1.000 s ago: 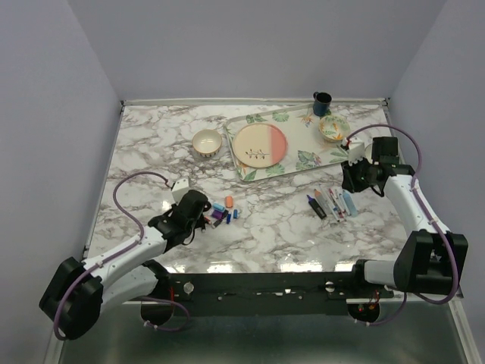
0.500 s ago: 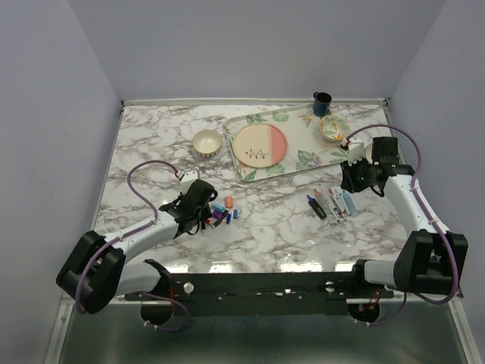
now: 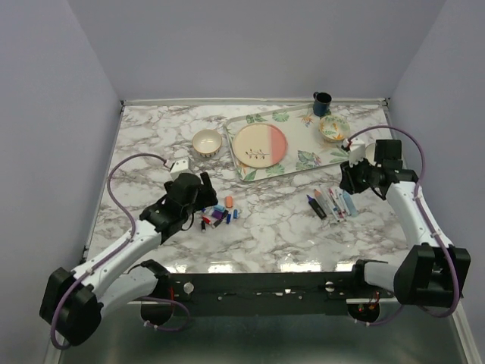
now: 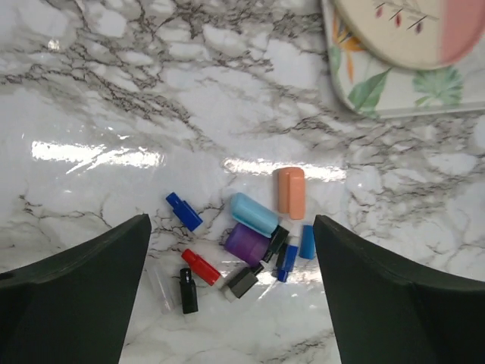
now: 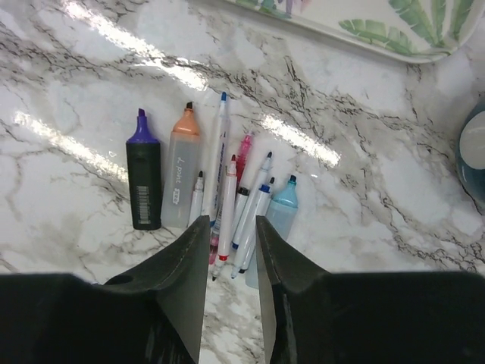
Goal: Open the pen caps
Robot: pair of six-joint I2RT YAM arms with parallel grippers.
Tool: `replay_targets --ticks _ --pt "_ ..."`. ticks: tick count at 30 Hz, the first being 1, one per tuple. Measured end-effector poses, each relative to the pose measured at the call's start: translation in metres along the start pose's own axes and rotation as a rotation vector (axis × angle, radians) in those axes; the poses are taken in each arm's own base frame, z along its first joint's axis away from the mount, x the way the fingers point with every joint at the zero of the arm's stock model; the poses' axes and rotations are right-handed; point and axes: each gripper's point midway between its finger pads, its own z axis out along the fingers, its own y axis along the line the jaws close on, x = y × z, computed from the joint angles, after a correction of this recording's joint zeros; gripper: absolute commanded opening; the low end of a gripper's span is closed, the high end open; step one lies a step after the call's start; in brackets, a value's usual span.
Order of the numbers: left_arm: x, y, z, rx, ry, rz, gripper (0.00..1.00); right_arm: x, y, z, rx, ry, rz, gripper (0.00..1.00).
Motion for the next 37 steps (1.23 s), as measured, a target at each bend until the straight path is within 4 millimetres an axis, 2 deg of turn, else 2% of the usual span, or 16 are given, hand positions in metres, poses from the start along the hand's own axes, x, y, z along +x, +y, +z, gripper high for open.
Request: replay_targets --ticks 5,8,10,11,12,14,15,19,24,29,37 --pt "-0.056 -0.013 -0.038 0.087 -0.131 -0.03 0.99 -0.014 0.006 -0.019 0.009 -0.098 -0.029 0.58" --pt "-0.089 -0.018 -0.063 0.127 -0.207 -0.029 0.99 -0.03 0.005 -0.041 0.036 -0.201 -0.035 0.74" --pt "-0.114 -0.022 -0.085 0.151 -0.268 -0.015 0.99 -0.041 0.005 -0.058 0.061 -0.272 -0.027 0.89" --pt "-0.12 -0.023 -0.091 0.155 -0.282 -0.007 0.99 -0.043 0.004 -0.061 0.067 -0.286 -0.031 0.96" --pt "-0.127 -0.023 -0.099 0.157 -0.295 0.008 0.99 -0.051 0.005 -0.073 0.092 -0.335 -0.03 1.0" --pt "-0.136 -0.023 -0.11 0.159 -0.314 0.031 0.99 -0.062 0.005 -0.091 0.134 -0.406 -0.026 1.0" --pt "-0.144 -0.023 -0.122 0.164 -0.332 0.051 0.99 -0.069 0.004 -0.103 0.17 -0.449 -0.033 1.0" --pt "-0.154 -0.018 -0.146 0.164 -0.366 0.097 0.99 -0.087 -0.006 -0.149 0.353 -0.592 0.027 1.0" --pt "-0.158 -0.011 -0.166 0.167 -0.397 0.125 0.99 -0.095 -0.018 -0.188 0.496 -0.669 0.144 1.0" --pt "-0.157 -0.008 -0.171 0.161 -0.394 0.145 0.99 -0.095 -0.024 -0.206 0.561 -0.679 0.231 1.0" --pt "-0.152 -0.004 -0.17 0.148 -0.374 0.166 0.99 -0.088 -0.018 -0.214 0.569 -0.671 0.257 1.0"
